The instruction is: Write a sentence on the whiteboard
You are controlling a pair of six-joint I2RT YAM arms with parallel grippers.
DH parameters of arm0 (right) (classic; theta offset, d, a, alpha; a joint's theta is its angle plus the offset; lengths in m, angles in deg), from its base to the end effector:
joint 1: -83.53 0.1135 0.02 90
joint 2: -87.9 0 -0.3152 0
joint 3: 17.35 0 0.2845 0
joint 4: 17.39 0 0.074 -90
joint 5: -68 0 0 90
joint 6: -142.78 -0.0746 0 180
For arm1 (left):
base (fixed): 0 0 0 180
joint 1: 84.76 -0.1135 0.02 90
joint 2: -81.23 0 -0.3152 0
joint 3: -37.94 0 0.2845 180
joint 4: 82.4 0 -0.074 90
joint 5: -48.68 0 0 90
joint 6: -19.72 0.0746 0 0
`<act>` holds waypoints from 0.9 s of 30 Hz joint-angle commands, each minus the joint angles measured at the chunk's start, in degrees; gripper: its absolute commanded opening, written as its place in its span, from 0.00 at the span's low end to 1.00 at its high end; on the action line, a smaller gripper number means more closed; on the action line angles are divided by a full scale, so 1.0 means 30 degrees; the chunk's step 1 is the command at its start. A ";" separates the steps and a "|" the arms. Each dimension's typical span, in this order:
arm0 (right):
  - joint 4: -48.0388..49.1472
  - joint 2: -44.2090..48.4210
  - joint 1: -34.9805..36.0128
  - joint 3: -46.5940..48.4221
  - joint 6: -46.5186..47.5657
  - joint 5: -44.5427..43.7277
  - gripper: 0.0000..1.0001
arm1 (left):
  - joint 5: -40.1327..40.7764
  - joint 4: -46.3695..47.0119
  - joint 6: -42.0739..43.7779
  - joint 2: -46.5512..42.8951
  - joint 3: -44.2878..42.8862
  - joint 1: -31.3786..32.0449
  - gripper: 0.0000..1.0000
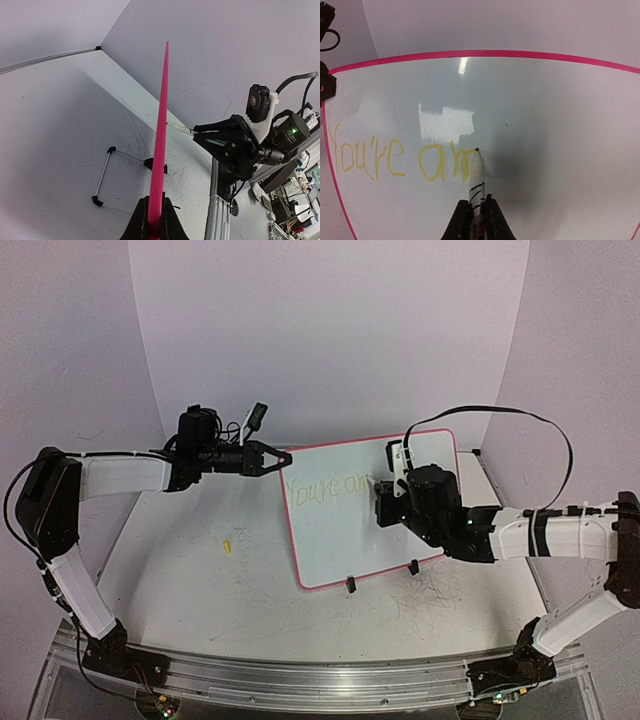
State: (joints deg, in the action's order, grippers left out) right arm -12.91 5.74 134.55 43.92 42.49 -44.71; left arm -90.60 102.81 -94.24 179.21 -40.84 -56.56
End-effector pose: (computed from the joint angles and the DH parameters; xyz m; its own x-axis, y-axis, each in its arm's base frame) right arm 0.2613 0.2771 0.2840 -0.2613 -0.0610 -0.9633 -0.4446 0.8934 0.0640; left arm 0.3712 -0.2632 0.3024 -0.5831 0.0120 -0.8123 0.7875 0.2542 -0.5615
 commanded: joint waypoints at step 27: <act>-0.0939 0.1834 -0.0150 0.0147 -0.0854 0.0857 0.00 | 0.0601 -0.0697 0.0343 -0.0785 0.0170 -0.0037 0.00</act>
State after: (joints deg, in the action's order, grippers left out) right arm -16.93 8.55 134.25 41.74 38.83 -41.64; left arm -90.64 102.75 -94.20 179.10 -40.84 -56.53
